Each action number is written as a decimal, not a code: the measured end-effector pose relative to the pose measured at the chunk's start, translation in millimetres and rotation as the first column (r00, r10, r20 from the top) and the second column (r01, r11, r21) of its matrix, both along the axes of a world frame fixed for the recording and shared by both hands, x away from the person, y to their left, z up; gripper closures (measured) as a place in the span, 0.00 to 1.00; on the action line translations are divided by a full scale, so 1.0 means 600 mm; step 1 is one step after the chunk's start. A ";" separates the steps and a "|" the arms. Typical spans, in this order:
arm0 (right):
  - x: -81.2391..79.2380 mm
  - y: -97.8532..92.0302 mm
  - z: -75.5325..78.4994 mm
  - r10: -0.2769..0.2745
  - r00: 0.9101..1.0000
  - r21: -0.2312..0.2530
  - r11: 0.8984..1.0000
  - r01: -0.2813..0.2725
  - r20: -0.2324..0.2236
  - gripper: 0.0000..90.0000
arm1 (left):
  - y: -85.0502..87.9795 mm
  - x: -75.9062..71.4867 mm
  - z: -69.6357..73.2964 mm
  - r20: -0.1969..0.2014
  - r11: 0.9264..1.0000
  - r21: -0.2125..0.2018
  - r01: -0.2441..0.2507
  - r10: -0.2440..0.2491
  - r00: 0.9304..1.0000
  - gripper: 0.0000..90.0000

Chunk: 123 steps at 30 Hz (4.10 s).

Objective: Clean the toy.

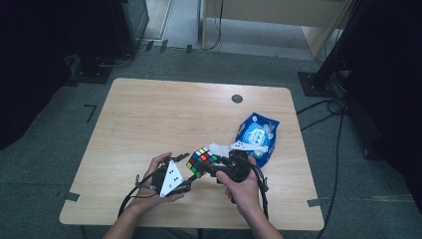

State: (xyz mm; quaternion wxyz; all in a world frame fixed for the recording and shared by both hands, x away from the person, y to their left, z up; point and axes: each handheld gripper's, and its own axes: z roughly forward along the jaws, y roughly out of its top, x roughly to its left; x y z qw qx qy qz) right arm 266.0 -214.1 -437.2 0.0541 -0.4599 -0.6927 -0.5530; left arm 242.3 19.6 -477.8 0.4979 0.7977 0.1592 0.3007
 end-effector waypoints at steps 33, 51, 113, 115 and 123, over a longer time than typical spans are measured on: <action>0.001 0.018 -0.010 0.060 0.996 -0.060 0.996 -0.064 -0.058 0.38 | -0.025 -0.020 0.001 0.028 0.999 0.001 0.053 -0.053 0.998 0.33; -0.001 0.011 -0.001 0.069 0.997 -0.013 0.998 -0.068 0.017 0.38 | 0.007 0.000 0.012 -0.030 0.995 -0.097 -0.001 -0.002 1.000 0.38; -0.042 0.011 0.010 0.012 0.922 -0.172 0.983 0.059 0.386 1.00 | -0.002 -0.004 0.011 -0.101 0.989 -0.147 0.025 -0.040 0.994 0.38; -0.041 0.010 0.007 0.004 0.925 -0.171 0.983 0.065 0.380 1.00 | -0.002 -0.005 0.012 -0.097 0.988 -0.153 0.029 -0.045 0.994 0.38; -0.027 0.002 -0.009 -0.015 0.937 -0.193 0.977 0.087 0.348 0.99 | -0.001 -0.009 0.020 -0.081 0.986 -0.163 0.045 -0.058 0.995 0.38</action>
